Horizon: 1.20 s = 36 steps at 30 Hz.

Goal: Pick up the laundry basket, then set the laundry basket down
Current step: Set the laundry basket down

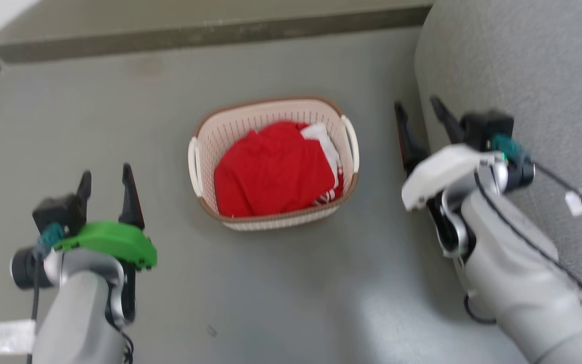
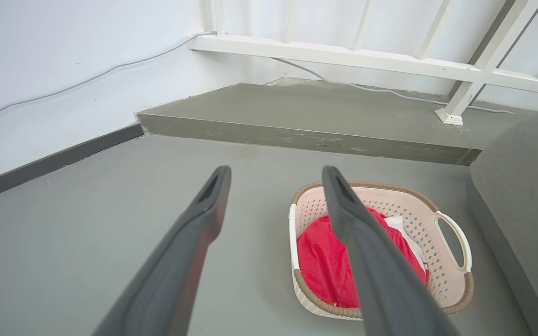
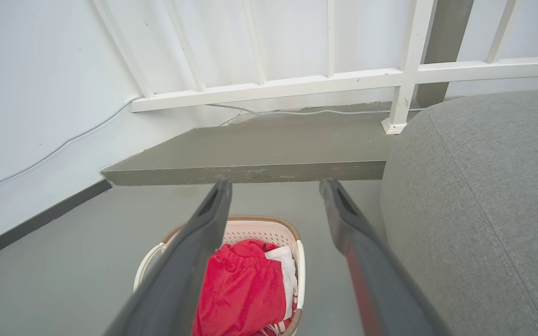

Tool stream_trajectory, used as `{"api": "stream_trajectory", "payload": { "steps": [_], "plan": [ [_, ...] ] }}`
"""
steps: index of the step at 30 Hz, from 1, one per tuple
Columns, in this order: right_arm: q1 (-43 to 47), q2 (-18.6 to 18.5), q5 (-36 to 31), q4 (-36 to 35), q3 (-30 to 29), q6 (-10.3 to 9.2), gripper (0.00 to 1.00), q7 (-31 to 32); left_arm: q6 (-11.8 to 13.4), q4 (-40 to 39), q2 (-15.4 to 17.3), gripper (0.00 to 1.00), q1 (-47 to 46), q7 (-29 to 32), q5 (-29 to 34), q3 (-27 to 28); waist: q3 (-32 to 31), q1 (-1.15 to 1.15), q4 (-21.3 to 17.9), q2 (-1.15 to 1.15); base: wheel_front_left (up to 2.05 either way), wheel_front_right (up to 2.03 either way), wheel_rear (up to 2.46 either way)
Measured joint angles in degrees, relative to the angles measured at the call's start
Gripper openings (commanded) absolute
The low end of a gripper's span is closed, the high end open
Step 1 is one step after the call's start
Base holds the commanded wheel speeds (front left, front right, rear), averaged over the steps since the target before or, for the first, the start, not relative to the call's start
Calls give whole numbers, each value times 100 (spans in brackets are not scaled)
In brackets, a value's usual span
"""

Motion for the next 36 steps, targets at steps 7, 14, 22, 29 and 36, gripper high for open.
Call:
{"api": "stream_trajectory", "payload": {
  "steps": [7,14,22,29,36],
  "plan": [
    [871,69,-352,-357,-356,0,100,0,2,-249,-51,100,683,0,168,93,-522,0,-2,0,0,0,0],
    [1534,124,-672,-801,-856,0,100,0,54,-577,-68,100,1200,0,287,309,-966,0,-28,0,0,0,0],
    [2355,242,-1035,-1146,-1236,0,100,0,57,-934,-125,100,1583,1,391,382,-1259,0,-52,0,0,0,0],
    [2722,333,-1370,-1438,-1386,0,100,0,58,-1143,-148,100,1796,0,545,380,-1339,0,-63,0,0,0,0],
    [2988,421,-1595,-1681,-1538,0,100,0,58,-1340,-165,100,1911,0,655,367,-1367,0,-96,0,0,0,0]
  ]
}}
